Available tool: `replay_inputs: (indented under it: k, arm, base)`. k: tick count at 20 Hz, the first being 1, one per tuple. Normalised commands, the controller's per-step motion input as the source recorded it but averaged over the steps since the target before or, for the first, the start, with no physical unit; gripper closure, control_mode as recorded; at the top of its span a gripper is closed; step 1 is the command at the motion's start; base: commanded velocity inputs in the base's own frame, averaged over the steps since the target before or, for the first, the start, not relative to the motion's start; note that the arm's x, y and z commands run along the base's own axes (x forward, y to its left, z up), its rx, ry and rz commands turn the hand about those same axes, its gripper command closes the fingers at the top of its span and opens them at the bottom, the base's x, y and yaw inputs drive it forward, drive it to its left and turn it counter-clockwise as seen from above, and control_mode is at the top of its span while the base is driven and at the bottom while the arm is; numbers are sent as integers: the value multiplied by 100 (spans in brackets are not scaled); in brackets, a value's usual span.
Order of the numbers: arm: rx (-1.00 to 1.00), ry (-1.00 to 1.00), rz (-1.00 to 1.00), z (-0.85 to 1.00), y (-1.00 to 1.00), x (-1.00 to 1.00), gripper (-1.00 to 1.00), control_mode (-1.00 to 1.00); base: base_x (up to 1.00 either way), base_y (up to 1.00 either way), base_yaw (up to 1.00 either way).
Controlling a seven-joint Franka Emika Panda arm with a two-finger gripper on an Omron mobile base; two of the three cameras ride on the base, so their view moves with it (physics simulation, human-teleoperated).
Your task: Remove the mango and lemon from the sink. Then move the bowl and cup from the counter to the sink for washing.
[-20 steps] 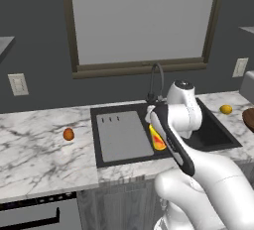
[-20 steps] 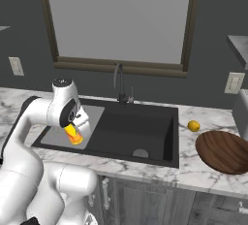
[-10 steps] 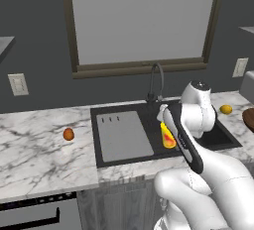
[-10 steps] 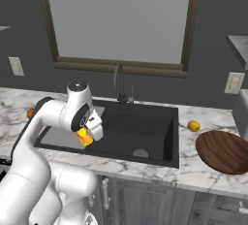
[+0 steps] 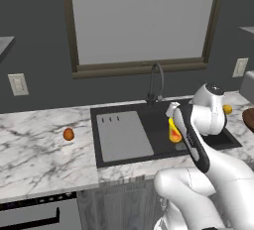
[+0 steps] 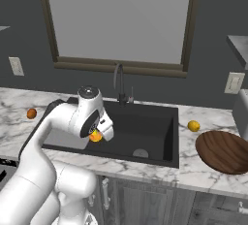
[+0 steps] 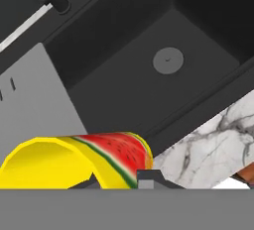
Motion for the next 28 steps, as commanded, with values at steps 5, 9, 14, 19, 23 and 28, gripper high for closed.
replay_inputs:
  k: [5,9,14,19,23,28]
  arm:
    - [0,-3,0,-3,-17,16,100,-100]
    - [0,0,0,-2,-13,25,100,-100]
    - [0,0,0,-4,-20,25,100,-100]
    - [0,1,0,-6,-25,20,100,-100]
    - [0,0,0,-11,-26,12,100,-100]
    - [0,0,4,-15,-23,7,100,-100]
  base:
    - [0,0,0]
    - [0,0,0]
    - [0,0,0]
    - [0,0,0]
    - [0,0,0]
    - [0,0,0]
